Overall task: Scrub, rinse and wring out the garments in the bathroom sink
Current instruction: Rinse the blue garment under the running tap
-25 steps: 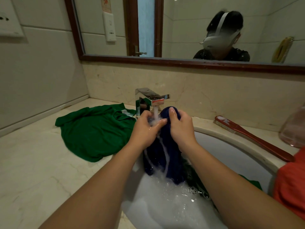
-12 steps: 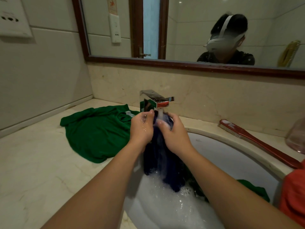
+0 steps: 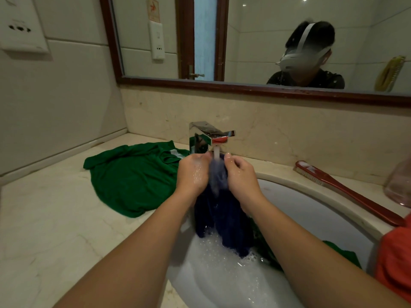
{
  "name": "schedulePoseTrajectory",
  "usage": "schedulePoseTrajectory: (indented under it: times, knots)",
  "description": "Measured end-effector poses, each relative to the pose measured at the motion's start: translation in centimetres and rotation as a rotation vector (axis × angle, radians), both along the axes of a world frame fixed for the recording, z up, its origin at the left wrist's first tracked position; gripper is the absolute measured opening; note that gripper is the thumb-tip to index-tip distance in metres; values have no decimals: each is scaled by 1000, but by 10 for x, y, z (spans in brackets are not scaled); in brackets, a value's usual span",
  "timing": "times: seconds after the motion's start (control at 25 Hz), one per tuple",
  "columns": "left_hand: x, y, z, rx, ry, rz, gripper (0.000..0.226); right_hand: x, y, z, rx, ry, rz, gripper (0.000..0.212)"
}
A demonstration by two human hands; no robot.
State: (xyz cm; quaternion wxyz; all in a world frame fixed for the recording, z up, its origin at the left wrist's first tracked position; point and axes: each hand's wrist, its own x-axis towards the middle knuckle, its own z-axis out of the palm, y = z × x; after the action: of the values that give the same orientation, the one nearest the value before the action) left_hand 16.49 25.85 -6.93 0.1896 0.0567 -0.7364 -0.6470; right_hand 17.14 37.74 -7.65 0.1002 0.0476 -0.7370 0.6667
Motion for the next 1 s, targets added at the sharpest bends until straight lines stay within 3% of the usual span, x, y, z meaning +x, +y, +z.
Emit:
schedulePoseTrajectory:
  times: [0.24, 0.36, 0.52, 0.76, 1.0]
  knots:
    - [-1, -5, -7, -53, 79, 23, 36, 2, -3, -2, 118, 106, 58, 12]
    - [-1, -3, -8, -65, 85, -4, 39, -3, -1, -2, 82, 103, -28, 18]
    - [-1, 2, -9, -20, 81, -72, 17, -7, 3, -3, -23, 24, -55, 21]
    - [-9, -5, -11, 74, 103, 79, 21, -1, -7, -3, 32, 21, 39, 27]
    - [-4, -4, -6, 46, 137, 96, 22, -2, -10, -5, 44, 12, 52, 32]
